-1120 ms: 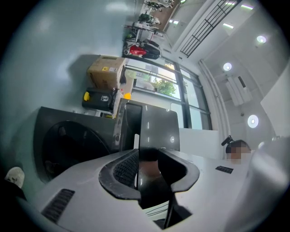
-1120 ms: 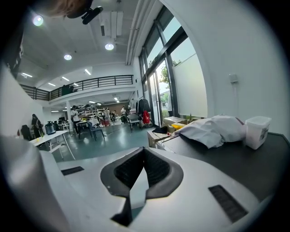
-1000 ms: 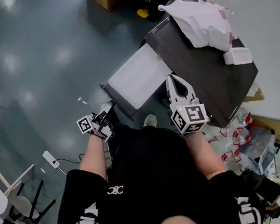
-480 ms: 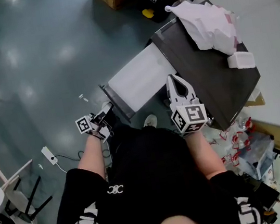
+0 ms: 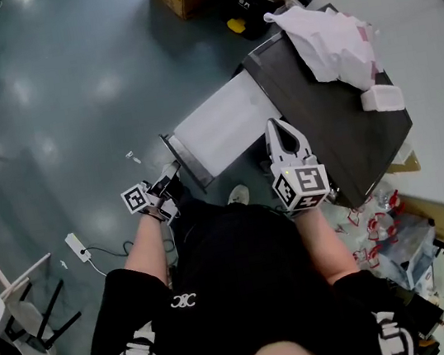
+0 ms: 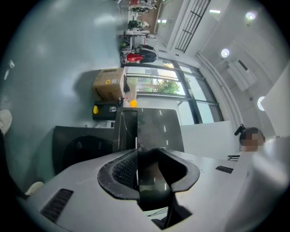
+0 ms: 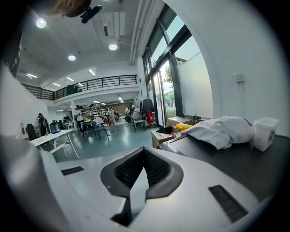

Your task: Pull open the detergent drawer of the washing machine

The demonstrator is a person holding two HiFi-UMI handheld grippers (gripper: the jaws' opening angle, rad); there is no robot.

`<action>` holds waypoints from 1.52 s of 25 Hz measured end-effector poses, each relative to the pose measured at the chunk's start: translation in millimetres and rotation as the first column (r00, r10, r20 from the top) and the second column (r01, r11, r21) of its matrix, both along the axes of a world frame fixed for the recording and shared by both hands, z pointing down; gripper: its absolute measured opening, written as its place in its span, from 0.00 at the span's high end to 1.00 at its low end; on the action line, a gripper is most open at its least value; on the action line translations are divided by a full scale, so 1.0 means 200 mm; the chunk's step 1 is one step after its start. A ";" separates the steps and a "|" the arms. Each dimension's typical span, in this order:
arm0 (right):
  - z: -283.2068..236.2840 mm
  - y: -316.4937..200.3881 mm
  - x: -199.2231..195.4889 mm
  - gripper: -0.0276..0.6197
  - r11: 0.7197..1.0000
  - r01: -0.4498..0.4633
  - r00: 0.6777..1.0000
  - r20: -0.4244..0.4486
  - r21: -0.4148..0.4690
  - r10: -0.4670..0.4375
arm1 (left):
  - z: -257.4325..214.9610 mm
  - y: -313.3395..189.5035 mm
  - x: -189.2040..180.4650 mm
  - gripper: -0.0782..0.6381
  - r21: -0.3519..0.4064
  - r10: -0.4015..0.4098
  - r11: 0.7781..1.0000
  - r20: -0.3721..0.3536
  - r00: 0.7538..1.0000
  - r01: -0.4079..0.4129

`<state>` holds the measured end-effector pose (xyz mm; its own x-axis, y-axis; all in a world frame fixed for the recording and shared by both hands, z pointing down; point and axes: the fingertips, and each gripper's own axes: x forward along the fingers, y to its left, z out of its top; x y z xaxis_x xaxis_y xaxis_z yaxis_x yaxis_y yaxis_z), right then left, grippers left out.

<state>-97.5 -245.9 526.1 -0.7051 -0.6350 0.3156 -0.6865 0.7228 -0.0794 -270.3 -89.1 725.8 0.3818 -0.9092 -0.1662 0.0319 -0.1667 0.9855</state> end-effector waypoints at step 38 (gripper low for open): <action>-0.80 -0.15 -0.10 0.95 0.934 -0.171 0.968 0.232 0.314 0.099 | -1.91 -0.47 -0.16 0.89 0.384 -0.368 0.896 0.923 -0.109 0.224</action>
<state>-117.0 -275.1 367.1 -0.6325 -0.7712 -0.0722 -0.7729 0.6345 -0.0051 -303.0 -183.7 344.3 -0.0839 -0.9965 0.0063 -0.9953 0.0835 -0.0493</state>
